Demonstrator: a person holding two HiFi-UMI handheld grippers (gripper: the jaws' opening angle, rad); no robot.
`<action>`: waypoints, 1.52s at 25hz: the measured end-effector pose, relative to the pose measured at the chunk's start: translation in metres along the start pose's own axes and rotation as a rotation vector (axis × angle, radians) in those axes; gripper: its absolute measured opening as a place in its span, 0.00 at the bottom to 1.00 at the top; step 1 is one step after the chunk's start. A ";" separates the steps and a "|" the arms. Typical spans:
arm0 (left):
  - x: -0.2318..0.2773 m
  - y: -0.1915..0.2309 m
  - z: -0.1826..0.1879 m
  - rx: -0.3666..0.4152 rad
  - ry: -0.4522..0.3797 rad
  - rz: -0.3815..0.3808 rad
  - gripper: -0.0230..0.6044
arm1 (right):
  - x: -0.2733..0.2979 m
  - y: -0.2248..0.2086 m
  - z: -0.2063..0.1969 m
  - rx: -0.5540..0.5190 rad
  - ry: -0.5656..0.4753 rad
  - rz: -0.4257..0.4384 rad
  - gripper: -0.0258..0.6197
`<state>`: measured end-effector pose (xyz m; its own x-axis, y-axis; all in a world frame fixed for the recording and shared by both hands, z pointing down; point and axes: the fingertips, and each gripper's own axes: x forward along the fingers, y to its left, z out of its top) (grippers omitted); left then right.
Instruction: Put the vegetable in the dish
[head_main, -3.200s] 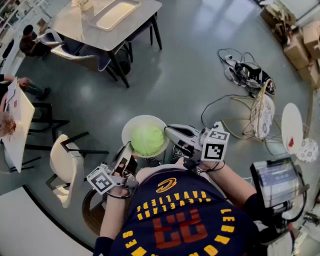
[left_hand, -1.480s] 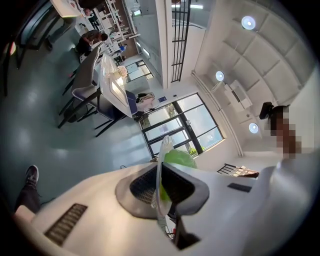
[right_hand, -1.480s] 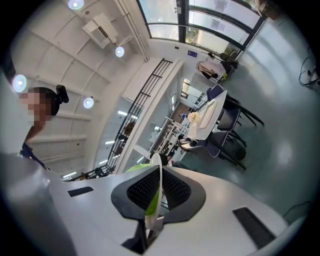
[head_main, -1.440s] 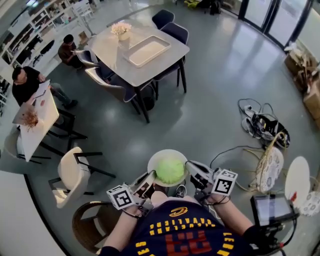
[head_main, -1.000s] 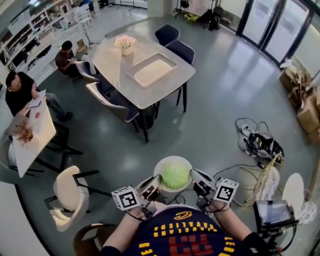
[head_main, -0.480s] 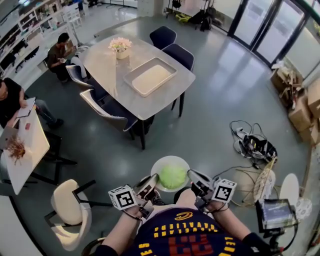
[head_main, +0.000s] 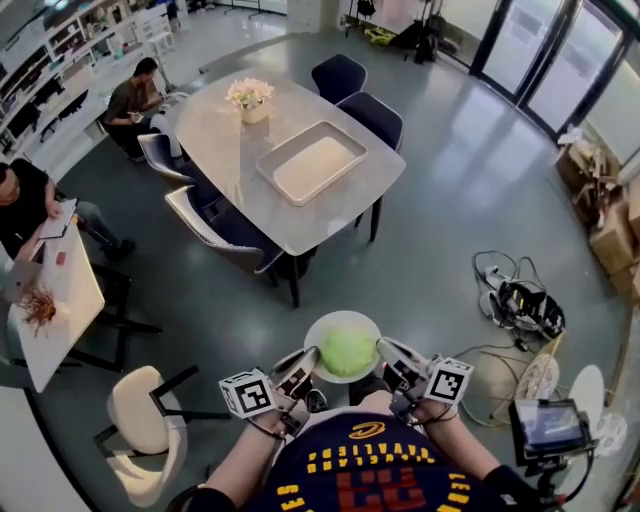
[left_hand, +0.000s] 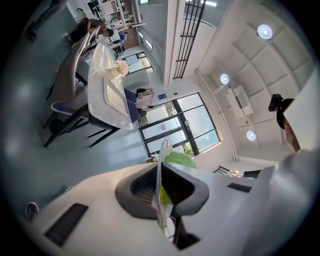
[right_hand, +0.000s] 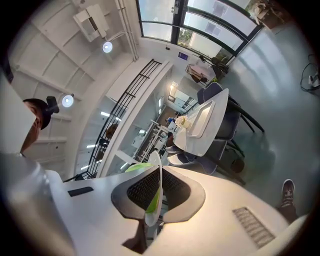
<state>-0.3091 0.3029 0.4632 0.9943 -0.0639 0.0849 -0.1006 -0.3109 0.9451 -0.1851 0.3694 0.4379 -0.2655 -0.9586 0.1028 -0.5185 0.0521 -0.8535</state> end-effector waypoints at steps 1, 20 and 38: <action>0.006 0.002 0.005 -0.001 -0.005 0.009 0.07 | 0.005 -0.006 0.006 0.006 0.002 0.005 0.07; 0.231 -0.009 0.083 0.021 -0.050 0.077 0.07 | 0.032 -0.131 0.218 0.053 0.022 0.053 0.07; 0.323 0.041 0.166 -0.040 -0.060 0.129 0.07 | 0.113 -0.200 0.304 0.082 0.073 0.054 0.07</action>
<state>0.0026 0.1118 0.4774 0.9694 -0.1580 0.1881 -0.2244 -0.2581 0.9397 0.1355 0.1655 0.4652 -0.3516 -0.9318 0.0902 -0.4347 0.0771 -0.8973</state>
